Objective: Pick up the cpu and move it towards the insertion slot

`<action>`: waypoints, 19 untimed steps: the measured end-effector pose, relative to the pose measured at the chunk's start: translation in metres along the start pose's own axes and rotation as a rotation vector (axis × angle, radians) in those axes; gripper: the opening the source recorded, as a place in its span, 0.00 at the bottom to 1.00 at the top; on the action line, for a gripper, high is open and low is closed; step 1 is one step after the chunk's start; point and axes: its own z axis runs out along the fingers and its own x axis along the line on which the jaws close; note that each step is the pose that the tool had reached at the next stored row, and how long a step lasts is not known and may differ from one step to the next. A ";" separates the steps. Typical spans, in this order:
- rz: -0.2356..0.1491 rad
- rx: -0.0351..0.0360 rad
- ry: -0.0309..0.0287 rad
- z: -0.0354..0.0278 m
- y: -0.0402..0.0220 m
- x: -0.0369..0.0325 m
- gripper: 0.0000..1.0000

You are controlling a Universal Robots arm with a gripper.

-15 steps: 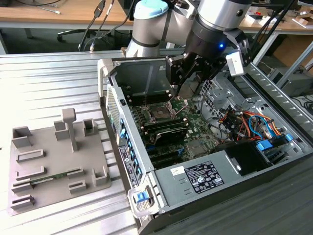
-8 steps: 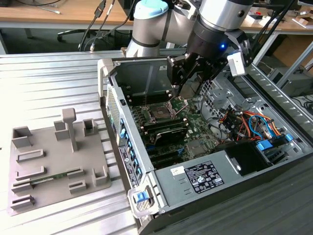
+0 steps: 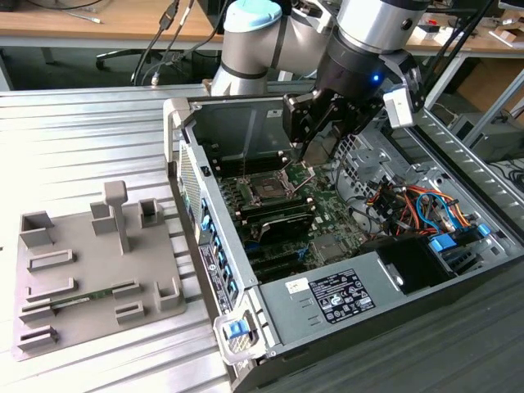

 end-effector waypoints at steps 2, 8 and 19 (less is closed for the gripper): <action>0.000 0.0000 0.0000 0.0003 0.0000 -0.0013 0.55; 0.000 0.0001 0.0000 0.0011 -0.0001 -0.0046 0.55; 0.000 0.0000 0.0000 0.0032 -0.0004 -0.0135 0.55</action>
